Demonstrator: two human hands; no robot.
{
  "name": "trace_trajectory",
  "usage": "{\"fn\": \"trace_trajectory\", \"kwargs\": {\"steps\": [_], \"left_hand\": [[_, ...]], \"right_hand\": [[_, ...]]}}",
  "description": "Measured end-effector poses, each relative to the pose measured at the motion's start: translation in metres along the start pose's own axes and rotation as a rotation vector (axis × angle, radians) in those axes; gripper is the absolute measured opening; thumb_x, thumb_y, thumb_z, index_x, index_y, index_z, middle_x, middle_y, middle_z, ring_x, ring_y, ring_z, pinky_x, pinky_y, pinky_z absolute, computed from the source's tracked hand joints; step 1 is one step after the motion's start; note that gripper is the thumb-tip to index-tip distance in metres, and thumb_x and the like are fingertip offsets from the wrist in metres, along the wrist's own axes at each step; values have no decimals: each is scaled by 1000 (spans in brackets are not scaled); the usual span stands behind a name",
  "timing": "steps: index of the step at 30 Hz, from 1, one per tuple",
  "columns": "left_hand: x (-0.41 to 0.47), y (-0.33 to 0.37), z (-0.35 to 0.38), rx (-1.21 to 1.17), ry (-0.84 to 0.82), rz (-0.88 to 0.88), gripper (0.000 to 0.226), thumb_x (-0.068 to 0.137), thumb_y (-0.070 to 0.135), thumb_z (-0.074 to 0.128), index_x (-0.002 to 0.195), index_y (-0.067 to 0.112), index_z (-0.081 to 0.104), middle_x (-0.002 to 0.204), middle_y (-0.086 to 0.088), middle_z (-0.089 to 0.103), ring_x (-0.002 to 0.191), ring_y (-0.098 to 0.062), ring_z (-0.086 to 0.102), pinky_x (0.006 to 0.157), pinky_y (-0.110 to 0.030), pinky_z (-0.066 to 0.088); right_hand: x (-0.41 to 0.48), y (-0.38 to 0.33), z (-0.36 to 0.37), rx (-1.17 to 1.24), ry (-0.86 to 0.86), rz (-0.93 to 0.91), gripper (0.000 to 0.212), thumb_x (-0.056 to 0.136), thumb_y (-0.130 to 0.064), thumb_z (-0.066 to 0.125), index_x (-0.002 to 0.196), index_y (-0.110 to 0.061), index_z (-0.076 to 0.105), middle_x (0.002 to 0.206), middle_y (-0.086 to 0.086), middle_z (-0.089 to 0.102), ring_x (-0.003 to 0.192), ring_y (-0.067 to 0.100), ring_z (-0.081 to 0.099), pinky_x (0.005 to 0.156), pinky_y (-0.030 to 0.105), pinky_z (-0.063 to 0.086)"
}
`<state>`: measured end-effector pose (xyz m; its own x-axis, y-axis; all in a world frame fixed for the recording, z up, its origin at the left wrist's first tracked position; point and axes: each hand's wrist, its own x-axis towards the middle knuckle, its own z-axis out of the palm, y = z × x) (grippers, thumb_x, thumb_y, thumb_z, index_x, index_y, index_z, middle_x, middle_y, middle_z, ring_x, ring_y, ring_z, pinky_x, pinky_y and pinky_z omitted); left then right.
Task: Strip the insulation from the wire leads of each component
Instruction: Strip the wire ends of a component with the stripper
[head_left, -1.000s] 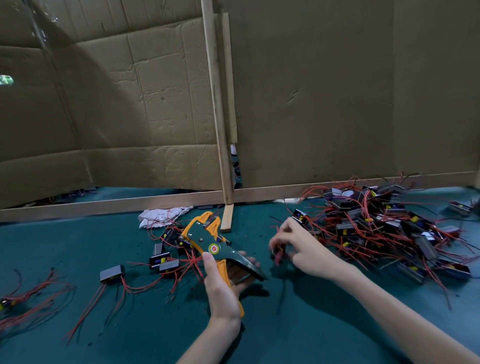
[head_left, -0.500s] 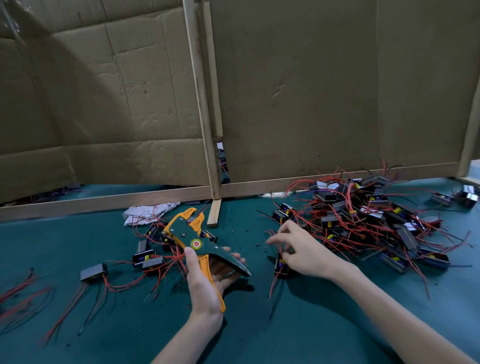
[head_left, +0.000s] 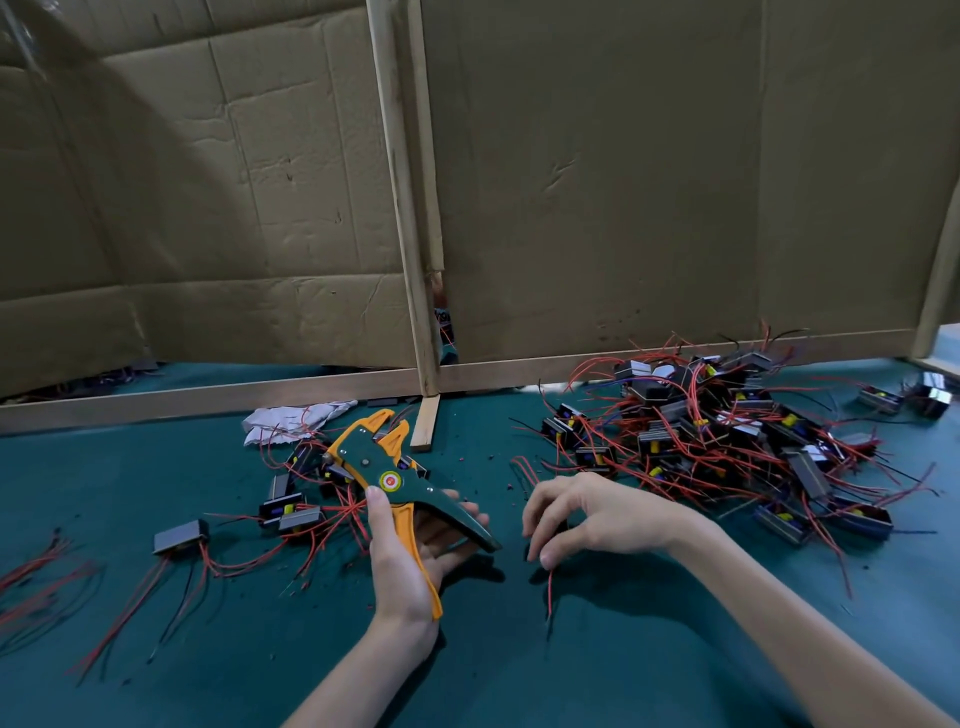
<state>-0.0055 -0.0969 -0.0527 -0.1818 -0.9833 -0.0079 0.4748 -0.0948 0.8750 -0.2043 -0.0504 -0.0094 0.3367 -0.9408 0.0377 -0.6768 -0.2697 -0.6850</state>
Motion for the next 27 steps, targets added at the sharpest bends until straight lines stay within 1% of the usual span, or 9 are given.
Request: {"fn": "trace_trajectory", "kwargs": {"steps": [5, 8, 10, 13, 16, 18, 22, 24, 27], "left_hand": [[0, 1, -1, -12, -22, -19, 80, 76, 72, 34, 85, -2, 65, 81, -25, 69, 78, -40, 70, 59, -39, 58], [0, 1, -2, -7, -47, -28, 80, 83, 69, 30, 86, -2, 65, 81, -25, 69, 77, -40, 70, 61, -40, 59], [0, 2, -2, 1, -85, -44, 79, 85, 68, 28, 87, -2, 65, 81, -24, 69, 75, -38, 70, 64, -42, 59], [-1, 6, -2, 30, -162, -103, 80, 80, 68, 32, 88, -4, 66, 81, -25, 68, 73, -38, 69, 64, -43, 59], [-2, 8, -3, 48, -228, -162, 80, 76, 69, 37, 82, -3, 71, 83, -27, 67, 75, -40, 69, 65, -44, 59], [-2, 9, -3, 67, -277, -195, 80, 76, 70, 37, 79, -1, 73, 84, -27, 66, 77, -41, 68, 69, -45, 58], [-3, 10, -4, 109, -376, -272, 83, 78, 72, 34, 83, -2, 72, 84, -28, 65, 78, -41, 67, 69, -45, 56], [-3, 10, -5, 151, -436, -303, 84, 79, 72, 33, 86, -4, 70, 85, -29, 64, 79, -41, 67, 69, -44, 56], [-4, 10, -5, 227, -517, -330, 84, 79, 72, 29, 85, -1, 72, 86, -28, 65, 81, -41, 67, 71, -42, 55]], "right_hand": [[-2, 3, -2, -10, -20, -12, 10, 76, -17, 80, 84, -12, 79, 97, -9, 65, 97, 1, 56, 90, 8, 35], [0, 4, 0, 99, 44, 8, 5, 83, -16, 74, 80, -12, 74, 86, 0, 67, 80, 9, 60, 81, 21, 46], [2, 3, 4, 217, 102, 38, 12, 92, -16, 65, 80, -17, 67, 75, 0, 66, 70, 8, 57, 72, 20, 46], [5, 3, 9, 328, 257, 71, 19, 98, -14, 54, 82, -16, 64, 62, -1, 59, 61, 9, 54, 67, 18, 42], [7, 4, 10, 436, 412, 101, 24, 98, -15, 52, 80, -14, 67, 57, -1, 51, 58, 8, 51, 65, 17, 41], [8, 2, 8, 538, 472, 96, 27, 98, -15, 51, 75, -12, 63, 55, -2, 49, 55, 9, 48, 60, 15, 39], [11, -3, 6, 789, 482, 73, 29, 99, -11, 48, 69, -12, 49, 52, -5, 40, 51, 11, 36, 58, 23, 34], [11, -7, 6, 872, 463, 56, 30, 98, -9, 46, 69, -14, 43, 54, -6, 34, 52, 13, 30, 57, 23, 33], [11, -12, 6, 908, 450, 23, 29, 94, -6, 44, 67, -16, 39, 58, -3, 38, 54, 13, 34, 55, 23, 36]]}}
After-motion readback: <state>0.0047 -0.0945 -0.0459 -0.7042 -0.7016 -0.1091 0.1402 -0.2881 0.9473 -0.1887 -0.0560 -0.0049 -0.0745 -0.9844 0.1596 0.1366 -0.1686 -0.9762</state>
